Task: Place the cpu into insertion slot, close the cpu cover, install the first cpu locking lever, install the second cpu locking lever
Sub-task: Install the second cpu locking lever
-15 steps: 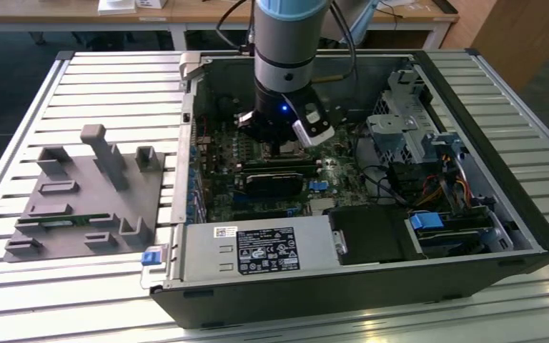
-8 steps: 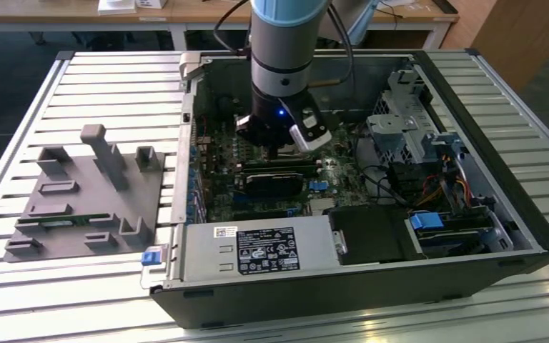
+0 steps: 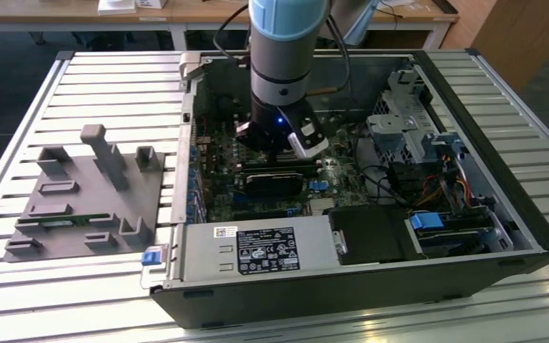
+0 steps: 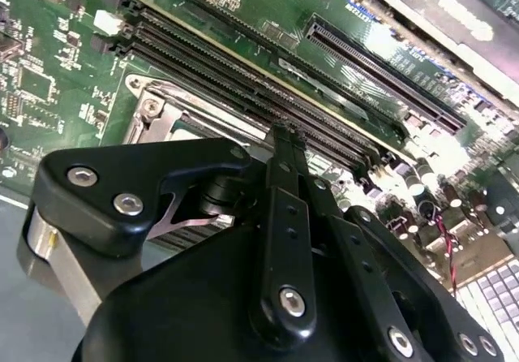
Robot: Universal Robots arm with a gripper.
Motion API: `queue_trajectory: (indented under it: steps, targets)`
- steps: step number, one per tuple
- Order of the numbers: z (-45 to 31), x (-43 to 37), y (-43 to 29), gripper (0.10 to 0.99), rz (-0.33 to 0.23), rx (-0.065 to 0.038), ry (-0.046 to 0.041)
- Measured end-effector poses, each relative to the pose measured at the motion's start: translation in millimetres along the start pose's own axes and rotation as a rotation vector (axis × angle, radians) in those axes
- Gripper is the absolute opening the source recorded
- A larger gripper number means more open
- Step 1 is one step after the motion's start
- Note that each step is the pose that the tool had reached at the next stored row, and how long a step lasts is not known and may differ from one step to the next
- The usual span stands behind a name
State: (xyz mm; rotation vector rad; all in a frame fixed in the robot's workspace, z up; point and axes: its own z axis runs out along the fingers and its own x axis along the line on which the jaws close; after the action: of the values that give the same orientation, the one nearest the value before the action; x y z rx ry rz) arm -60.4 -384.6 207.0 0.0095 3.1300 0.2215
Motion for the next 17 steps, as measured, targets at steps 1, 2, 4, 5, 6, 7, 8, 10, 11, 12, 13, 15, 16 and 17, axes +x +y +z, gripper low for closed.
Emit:
queue_trajectory:
  steps: [1,2,4,5,6,7,8,10,11,12,13,15,16,17]
  targets:
    - [0.5,0.7,-0.1,0.106,0.0,-0.001,0.0]
    - [0.5,1.4,-0.5,0.106,0.0,-0.002,0.0003]
    - [0.4,2.7,-2.5,0.106,0.0,-0.009,-0.0001]
    - [0.2,3.5,-3.8,0.106,0.0,-0.012,-0.0002]
    - [0.1,4.2,-4.8,0.106,0.0,-0.015,-0.0005]
    - [0.0,4.9,-5.5,0.106,0.0,-0.018,-0.0009]
    - [0.4,9.6,-7.2,0.106,-0.001,-0.044,-0.0046]
    - [1.6,11.6,-7.5,0.106,-0.001,-0.055,-0.0067]
    - [2.3,12.7,-7.7,0.106,-0.001,-0.058,-0.0079]
    - [3.1,14.0,-7.9,0.106,-0.001,-0.062,-0.0091]
    - [3.9,15.0,-8.1,0.106,-0.002,-0.065,-0.01]
    - [5.7,16.7,-8.4,0.106,-0.002,-0.07,-0.0118]
    - [6.4,17.4,-8.5,0.106,-0.002,-0.073,-0.0125]
    - [7.2,17.9,-8.6,0.106,-0.002,-0.076,-0.0131]
